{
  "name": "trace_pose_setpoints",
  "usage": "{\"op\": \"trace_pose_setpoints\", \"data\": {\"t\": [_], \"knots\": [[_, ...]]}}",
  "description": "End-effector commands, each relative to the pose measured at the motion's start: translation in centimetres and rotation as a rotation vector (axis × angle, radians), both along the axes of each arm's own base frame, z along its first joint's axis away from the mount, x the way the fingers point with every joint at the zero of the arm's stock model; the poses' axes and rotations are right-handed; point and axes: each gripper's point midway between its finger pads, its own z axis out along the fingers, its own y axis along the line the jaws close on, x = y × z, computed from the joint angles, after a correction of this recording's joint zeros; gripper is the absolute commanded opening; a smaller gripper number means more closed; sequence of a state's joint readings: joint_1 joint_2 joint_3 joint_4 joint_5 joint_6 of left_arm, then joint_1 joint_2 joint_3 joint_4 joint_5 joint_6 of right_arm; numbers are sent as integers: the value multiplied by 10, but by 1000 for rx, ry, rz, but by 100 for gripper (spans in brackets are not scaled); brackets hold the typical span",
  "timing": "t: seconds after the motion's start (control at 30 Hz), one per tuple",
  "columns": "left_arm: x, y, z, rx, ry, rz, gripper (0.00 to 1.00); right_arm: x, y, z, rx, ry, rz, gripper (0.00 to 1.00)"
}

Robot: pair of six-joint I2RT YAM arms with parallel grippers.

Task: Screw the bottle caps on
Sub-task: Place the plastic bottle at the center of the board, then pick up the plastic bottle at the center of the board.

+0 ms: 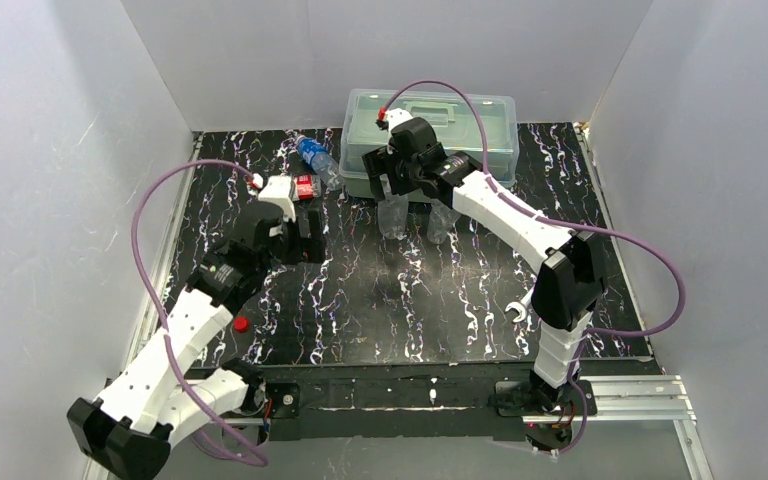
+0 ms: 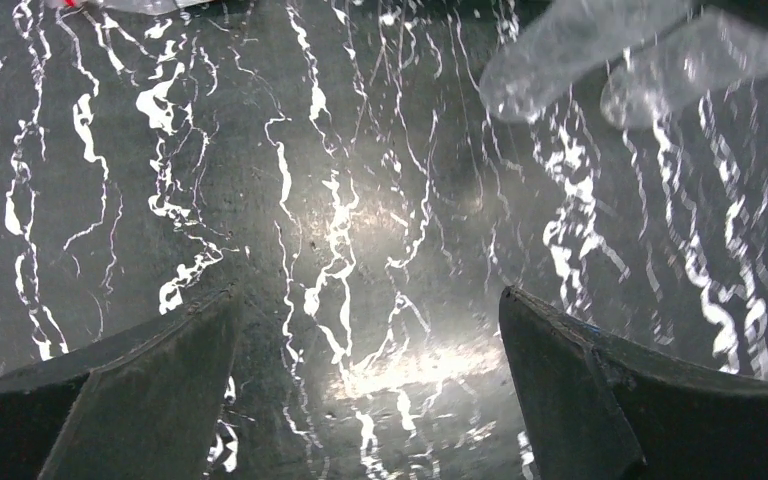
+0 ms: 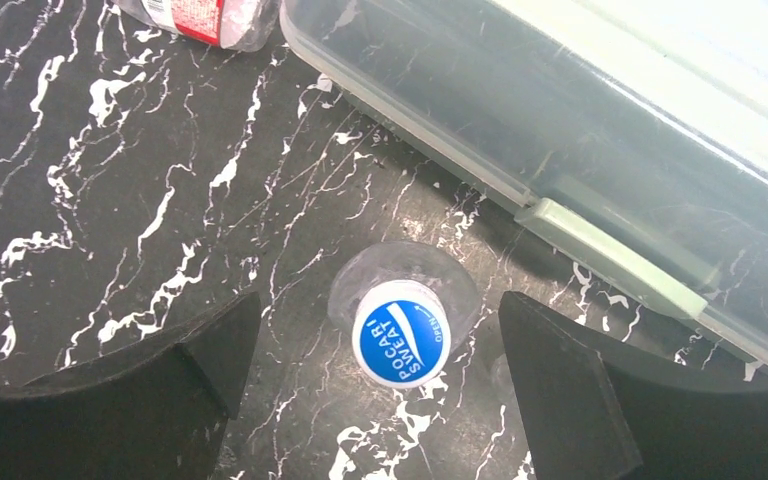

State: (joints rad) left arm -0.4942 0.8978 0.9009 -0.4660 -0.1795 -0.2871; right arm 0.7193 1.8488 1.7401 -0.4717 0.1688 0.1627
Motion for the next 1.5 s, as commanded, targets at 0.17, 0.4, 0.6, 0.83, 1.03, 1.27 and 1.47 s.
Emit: {"op": "trace_pose_setpoints", "data": {"t": [0.17, 0.4, 0.6, 0.83, 1.03, 1.27, 1.47], "knots": [[75, 42, 35, -312, 49, 592, 98, -8, 0, 107, 204, -138, -5, 98], [155, 55, -14, -502, 173, 868, 98, -26, -15, 138, 251, -176, -7, 99], [230, 53, -29, -496, 190, 908, 98, -47, -34, 153, 277, -202, -11, 98], [312, 48, -49, -326, 211, 793, 98, -59, -47, 158, 272, -207, -14, 98], [348, 51, -97, -266, 218, 733, 97, -67, -51, 162, 278, -200, -2, 98], [376, 36, -134, -243, 205, 566, 96, -70, -55, 154, 229, -175, 4, 98], [372, 38, -158, -220, 247, 588, 81, -67, -53, 146, 198, -155, 9, 98]]}}
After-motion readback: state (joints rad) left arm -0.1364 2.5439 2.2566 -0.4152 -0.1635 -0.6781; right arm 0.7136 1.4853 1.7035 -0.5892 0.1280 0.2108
